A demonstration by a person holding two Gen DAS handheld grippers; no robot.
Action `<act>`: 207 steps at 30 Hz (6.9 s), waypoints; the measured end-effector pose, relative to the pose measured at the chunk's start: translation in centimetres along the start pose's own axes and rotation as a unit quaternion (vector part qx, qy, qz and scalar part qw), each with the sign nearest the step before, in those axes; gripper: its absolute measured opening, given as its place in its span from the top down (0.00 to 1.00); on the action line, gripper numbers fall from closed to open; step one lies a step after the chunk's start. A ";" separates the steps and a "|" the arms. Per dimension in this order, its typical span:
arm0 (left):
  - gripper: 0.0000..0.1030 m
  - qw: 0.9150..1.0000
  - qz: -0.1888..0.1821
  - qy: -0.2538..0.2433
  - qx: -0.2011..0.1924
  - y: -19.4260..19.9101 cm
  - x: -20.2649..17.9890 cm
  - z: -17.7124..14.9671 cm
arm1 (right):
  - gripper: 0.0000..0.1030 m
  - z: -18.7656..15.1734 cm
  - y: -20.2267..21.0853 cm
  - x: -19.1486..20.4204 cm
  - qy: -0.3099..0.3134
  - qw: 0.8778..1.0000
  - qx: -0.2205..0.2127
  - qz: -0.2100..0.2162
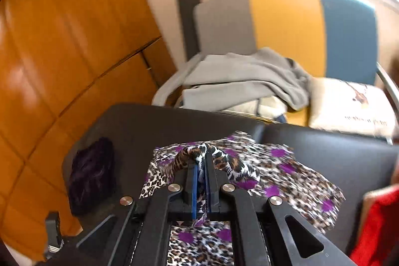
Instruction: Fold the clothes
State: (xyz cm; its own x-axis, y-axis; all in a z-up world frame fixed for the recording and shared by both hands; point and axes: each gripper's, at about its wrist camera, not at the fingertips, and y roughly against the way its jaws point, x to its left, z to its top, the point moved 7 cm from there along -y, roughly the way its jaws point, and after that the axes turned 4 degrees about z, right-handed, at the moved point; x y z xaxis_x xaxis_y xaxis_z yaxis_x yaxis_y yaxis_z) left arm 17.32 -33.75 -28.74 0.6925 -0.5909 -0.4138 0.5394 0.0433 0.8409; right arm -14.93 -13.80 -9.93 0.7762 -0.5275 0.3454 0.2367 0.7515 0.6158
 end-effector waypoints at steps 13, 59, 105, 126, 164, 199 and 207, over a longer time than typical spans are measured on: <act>0.84 0.996 -0.064 -0.064 -0.008 -4.6 -10.4 8.1 | 0.95 -2.1 -0.4 -4.2 -0.132 0.986 0.054 0.088; 0.80 0.978 0.055 -0.199 -0.005 -11.9 -12.6 14.0 | 0.83 -14.3 -1.1 -18.9 -0.194 0.968 0.093 -0.133; 0.71 0.949 -0.079 -0.290 0.093 -23.9 -22.8 25.7 | 0.73 -0.8 -19.0 -16.0 -0.006 0.982 0.186 0.009; 0.93 0.949 -0.120 -0.293 0.005 -11.7 -19.8 14.6 | 0.95 -7.7 -6.3 -9.7 -0.013 0.994 0.086 0.065; 0.83 0.953 0.006 -0.297 -0.060 -18.2 -21.3 17.2 | 0.77 -9.7 -19.9 -16.0 -0.034 0.997 0.055 -0.050; 0.77 0.970 0.032 -0.230 -0.068 -2.4 -11.2 -3.0 | 0.28 -30.9 3.7 -13.9 -0.290 0.954 0.009 0.076; 0.75 0.938 -0.049 -0.344 0.003 -5.6 -20.6 -8.8 | 0.22 -29.6 1.3 -9.2 -0.263 0.934 0.066 0.235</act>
State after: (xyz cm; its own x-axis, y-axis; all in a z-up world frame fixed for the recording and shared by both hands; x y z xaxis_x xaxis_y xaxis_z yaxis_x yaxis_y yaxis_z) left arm 4.20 -14.74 -28.02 0.1649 -0.9719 -0.1681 0.5804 -0.0422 0.8133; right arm -4.46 3.77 -33.29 0.3746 -0.2997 0.8774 -0.1577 0.9119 0.3788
